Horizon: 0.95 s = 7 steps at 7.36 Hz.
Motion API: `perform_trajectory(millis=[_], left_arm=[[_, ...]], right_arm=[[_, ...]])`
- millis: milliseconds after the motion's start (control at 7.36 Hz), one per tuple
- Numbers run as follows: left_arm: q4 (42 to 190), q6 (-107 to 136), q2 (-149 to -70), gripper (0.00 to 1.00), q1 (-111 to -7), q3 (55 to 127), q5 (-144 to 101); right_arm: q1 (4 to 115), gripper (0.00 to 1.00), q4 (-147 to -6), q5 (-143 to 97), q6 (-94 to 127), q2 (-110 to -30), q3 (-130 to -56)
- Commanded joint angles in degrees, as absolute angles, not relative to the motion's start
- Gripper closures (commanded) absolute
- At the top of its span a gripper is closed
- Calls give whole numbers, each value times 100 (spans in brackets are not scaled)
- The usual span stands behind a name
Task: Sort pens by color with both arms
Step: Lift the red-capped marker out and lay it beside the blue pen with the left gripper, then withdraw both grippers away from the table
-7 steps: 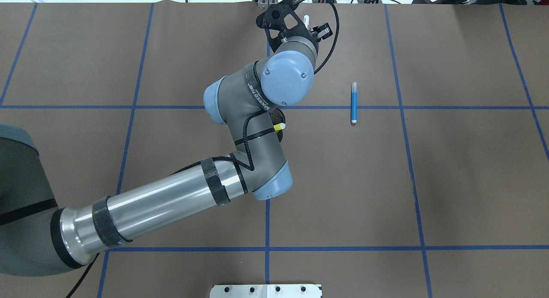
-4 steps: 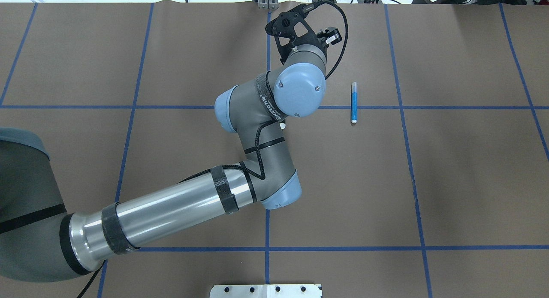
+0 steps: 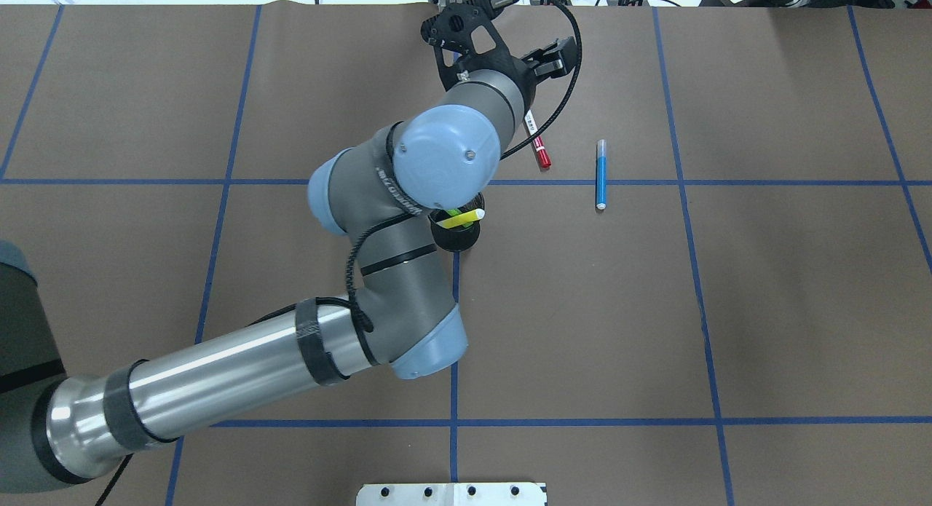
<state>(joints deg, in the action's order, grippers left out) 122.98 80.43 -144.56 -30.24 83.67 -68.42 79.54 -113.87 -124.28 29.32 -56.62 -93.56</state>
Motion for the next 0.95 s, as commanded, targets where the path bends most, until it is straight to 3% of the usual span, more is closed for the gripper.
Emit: perform_trajectory(millis=[0,272,543,815], left_arm=[[11423,7655,-13540,1,-3731,9653,-8323],[10166,6966,-12948,0,-4593,10526,-10040],[9486,6270,-12413,0,-5296,10617,-11584],[9457,5235,-11457,0,-5956,10643,-12634]], right_arm=[[7893,1,-11434,-12437,3101,-5695,-9570],[7027,1,-11426,-12445,4747,-5242,-9817],[6402,1,-11295,-12437,6215,-4897,-9923],[5830,1,-10159,-12367,8068,-4878,-9862]])
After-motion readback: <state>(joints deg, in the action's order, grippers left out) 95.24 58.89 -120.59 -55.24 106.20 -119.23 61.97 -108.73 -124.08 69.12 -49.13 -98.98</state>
